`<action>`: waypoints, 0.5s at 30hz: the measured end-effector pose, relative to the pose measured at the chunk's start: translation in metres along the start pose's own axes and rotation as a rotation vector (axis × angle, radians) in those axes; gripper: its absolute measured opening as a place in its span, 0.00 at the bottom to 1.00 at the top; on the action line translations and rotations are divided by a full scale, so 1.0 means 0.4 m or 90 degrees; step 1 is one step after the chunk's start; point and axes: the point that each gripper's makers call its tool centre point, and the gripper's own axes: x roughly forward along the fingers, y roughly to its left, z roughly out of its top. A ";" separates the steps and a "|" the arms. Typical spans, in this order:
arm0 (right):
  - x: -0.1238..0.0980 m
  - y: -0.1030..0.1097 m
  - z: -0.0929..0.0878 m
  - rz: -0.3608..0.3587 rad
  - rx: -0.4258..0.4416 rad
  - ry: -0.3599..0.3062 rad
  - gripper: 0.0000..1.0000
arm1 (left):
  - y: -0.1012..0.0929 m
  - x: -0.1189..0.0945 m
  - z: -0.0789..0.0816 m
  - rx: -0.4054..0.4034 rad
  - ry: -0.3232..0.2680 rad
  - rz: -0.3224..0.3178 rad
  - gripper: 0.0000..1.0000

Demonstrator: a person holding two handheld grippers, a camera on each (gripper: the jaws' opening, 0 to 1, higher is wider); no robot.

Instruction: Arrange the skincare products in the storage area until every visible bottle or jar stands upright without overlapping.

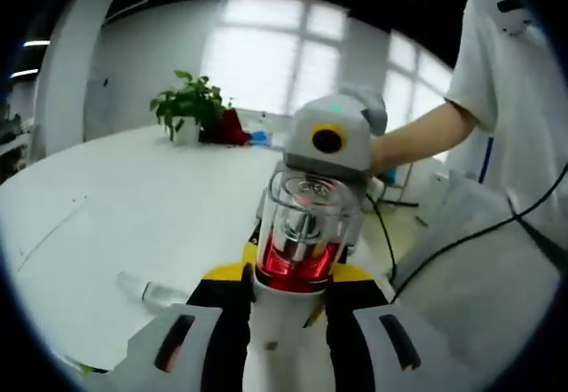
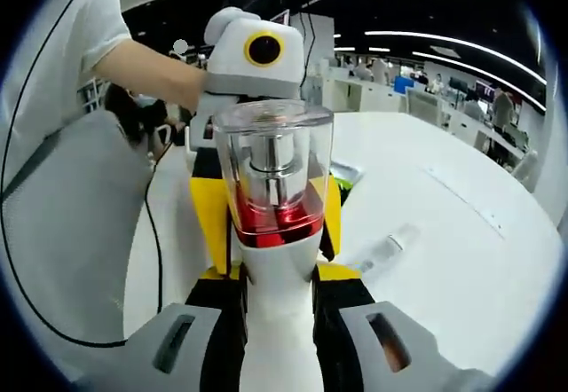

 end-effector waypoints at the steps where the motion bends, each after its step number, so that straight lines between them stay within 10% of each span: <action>1: 0.001 -0.009 0.002 -0.001 -0.003 0.000 0.27 | 0.007 0.000 0.002 0.001 0.000 0.001 0.26; 15: 0.010 -0.062 0.006 0.002 -0.001 -0.006 0.27 | 0.072 0.003 0.018 0.014 0.007 0.007 0.26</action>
